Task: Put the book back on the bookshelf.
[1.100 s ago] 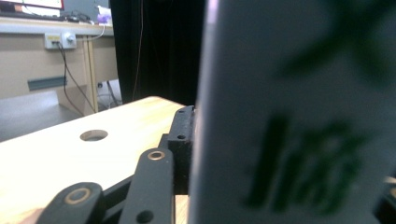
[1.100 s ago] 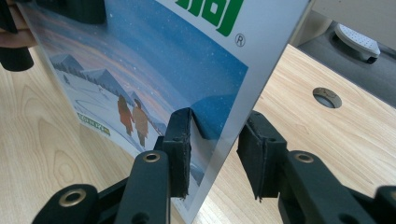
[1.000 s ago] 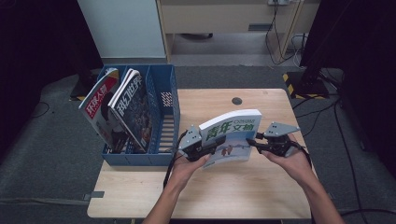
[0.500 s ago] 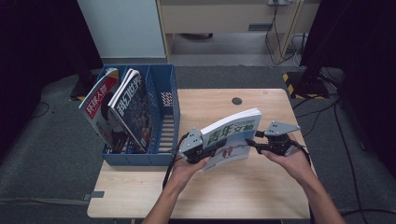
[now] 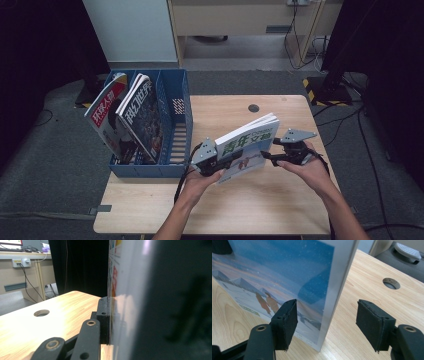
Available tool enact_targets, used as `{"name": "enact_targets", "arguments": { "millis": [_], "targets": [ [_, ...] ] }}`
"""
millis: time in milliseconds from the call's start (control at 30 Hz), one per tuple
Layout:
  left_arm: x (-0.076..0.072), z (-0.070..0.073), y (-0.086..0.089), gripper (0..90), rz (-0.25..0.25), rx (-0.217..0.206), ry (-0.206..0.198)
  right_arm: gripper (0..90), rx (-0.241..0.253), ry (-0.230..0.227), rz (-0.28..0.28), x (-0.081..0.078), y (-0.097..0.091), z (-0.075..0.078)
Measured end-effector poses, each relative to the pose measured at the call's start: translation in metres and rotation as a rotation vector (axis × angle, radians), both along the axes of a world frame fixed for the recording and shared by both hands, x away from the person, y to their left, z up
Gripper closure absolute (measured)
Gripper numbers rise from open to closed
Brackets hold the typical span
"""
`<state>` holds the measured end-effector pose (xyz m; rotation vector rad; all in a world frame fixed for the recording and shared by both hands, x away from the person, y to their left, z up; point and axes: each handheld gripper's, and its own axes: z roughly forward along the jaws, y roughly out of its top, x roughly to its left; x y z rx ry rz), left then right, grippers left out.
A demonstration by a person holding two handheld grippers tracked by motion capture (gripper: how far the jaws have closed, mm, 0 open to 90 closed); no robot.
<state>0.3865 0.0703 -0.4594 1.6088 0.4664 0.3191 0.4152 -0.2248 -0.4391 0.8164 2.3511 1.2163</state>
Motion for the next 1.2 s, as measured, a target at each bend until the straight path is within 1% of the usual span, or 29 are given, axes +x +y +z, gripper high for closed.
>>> {"name": "enact_targets", "arguments": {
  "millis": [133,267,400,433,467,633,700,767,900,1067,1100,1133,1167,1200],
  "targets": [
    [0.000,0.000,0.000,72.6,-0.002,-0.004,0.006,36.2,0.002,0.004,0.018,0.000,0.005,-0.002],
    [0.000,0.000,0.000,72.7,0.008,-0.005,0.008,35.9,0.001,0.008,0.022,0.000,0.007,-0.002],
    [0.000,0.001,-0.001,73.3,0.026,0.001,0.007,32.3,-0.004,0.011,0.007,-0.001,0.004,-0.004],
    [0.001,0.001,0.000,73.4,0.034,-0.005,0.018,31.4,-0.005,0.016,-0.001,-0.002,0.001,-0.007],
    [0.001,0.001,0.000,73.4,0.034,-0.005,0.018,31.4,-0.005,0.016,-0.001,-0.002,0.001,-0.007],
    [0.004,0.001,0.003,73.6,0.062,-0.004,0.027,30.5,-0.009,0.042,-0.039,-0.004,-0.010,-0.020],
    [0.004,0.002,0.004,73.6,0.064,-0.008,0.032,29.3,-0.021,0.055,-0.053,-0.003,-0.012,-0.026],
    [0.005,0.003,0.004,73.6,0.069,-0.003,0.031,27.1,-0.028,0.063,-0.074,-0.003,-0.015,-0.031],
    [0.006,0.004,0.005,73.6,0.066,-0.003,0.030,25.4,-0.025,0.067,-0.090,-0.003,-0.016,-0.034],
    [0.007,0.006,0.004,73.6,0.066,-0.004,0.032,19.8,-0.041,0.085,-0.122,0.000,-0.017,-0.037],
    [0.007,0.006,0.004,73.6,0.063,-0.002,0.031,18.8,-0.045,0.094,-0.129,0.001,-0.018,-0.038],
    [0.008,0.006,0.004,73.6,0.061,-0.003,0.032,17.2,-0.053,0.122,-0.152,0.003,-0.018,-0.040],
    [0.008,0.006,0.004,73.6,0.061,-0.003,0.032,17.2,-0.053,0.122,-0.152,0.003,-0.018,-0.040],
    [0.008,0.006,0.004,73.6,0.061,-0.003,0.031,17.0,-0.058,0.135,-0.162,0.004,-0.019,-0.041]
  ]
}}
